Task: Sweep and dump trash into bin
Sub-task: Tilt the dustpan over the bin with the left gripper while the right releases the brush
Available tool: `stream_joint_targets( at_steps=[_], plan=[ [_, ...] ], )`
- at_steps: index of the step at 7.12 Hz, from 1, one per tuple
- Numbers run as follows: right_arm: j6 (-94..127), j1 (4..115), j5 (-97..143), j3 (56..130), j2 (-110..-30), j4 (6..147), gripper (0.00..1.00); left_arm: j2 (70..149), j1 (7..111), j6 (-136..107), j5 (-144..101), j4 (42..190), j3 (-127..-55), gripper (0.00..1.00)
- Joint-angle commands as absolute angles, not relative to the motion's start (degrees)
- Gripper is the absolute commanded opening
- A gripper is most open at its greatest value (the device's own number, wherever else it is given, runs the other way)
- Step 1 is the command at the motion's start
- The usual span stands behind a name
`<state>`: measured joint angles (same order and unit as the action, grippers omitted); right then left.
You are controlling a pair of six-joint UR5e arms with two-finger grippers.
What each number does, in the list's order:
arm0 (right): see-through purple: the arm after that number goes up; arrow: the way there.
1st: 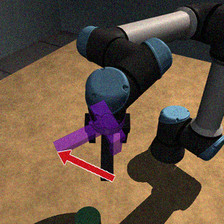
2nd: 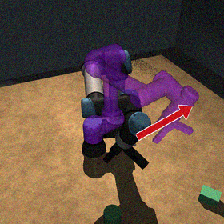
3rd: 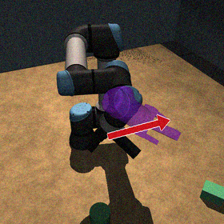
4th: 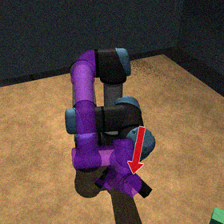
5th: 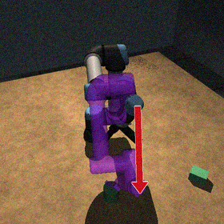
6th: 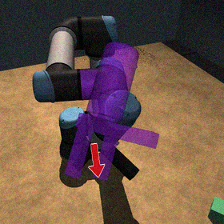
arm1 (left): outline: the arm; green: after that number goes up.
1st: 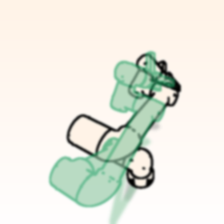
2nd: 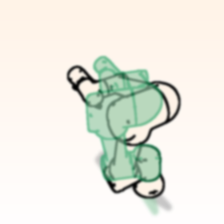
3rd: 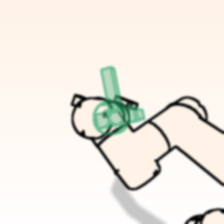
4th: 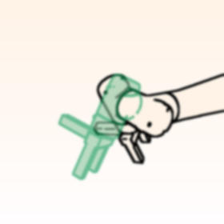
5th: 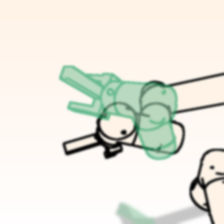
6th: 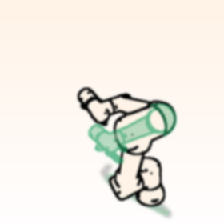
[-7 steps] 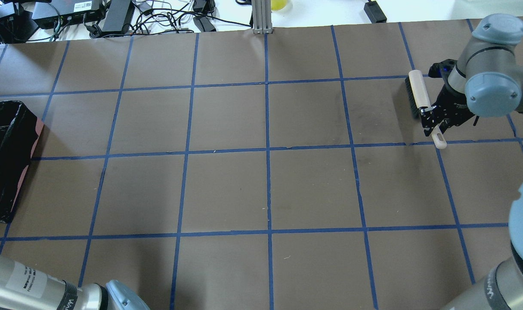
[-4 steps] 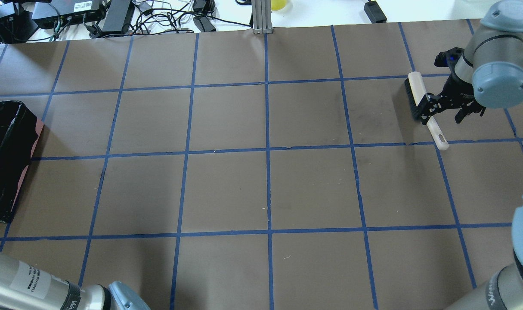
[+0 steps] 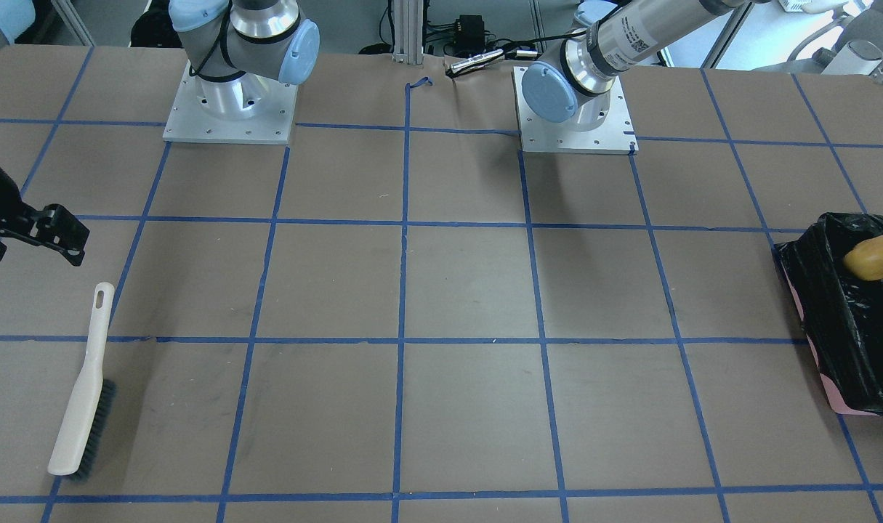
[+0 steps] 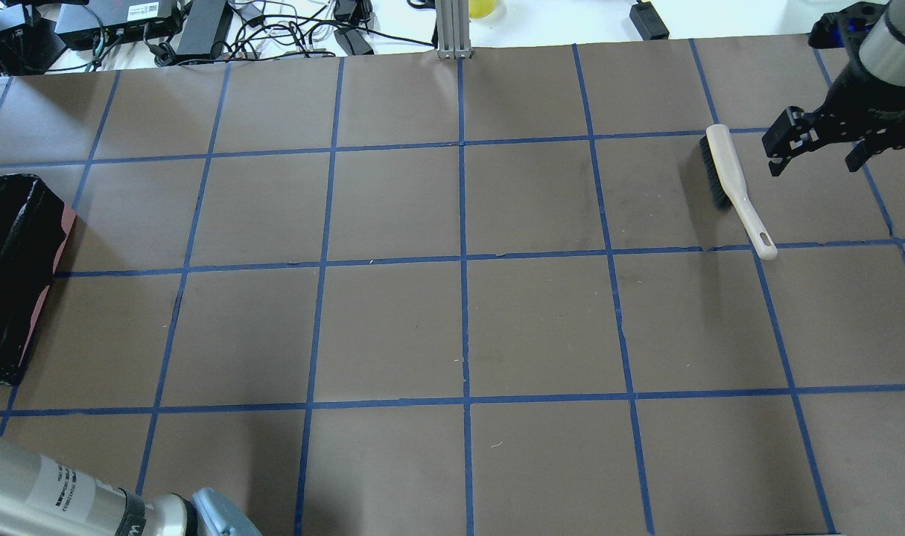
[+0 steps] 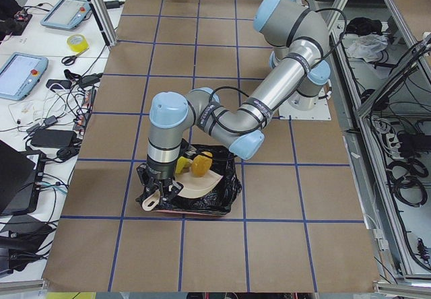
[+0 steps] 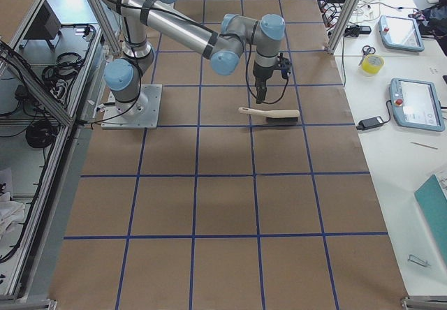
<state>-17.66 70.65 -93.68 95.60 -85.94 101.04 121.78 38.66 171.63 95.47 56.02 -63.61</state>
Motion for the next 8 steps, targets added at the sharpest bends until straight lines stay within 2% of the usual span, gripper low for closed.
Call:
stream_joint_targets(
  at_steps=[1, 4, 6, 8],
  plan=[
    [-17.5, 70.9, -93.4, 92.1, -90.3, 91.4, 1.0, 120.6, 38.8, 174.0, 96.6, 48.8, -68.0, 0.25],
    [-10.2, 81.3, -92.8, 91.1, -89.3, 91.1, 1.0, 118.1, 39.9, 177.6, 97.4, 37.8, -73.6, 0.24],
    [-6.2, 88.3, -93.2, 91.2, -89.5, 91.3, 1.0, 115.9, 40.8, 178.3, 99.8, 35.5, -76.2, 0.25],
    [-5.4, 88.6, -92.4, 90.9, -90.8, 91.1, 1.0, 112.9, 41.9, 181.9, 101.6, 29.7, -81.7, 0.24]
  ],
)
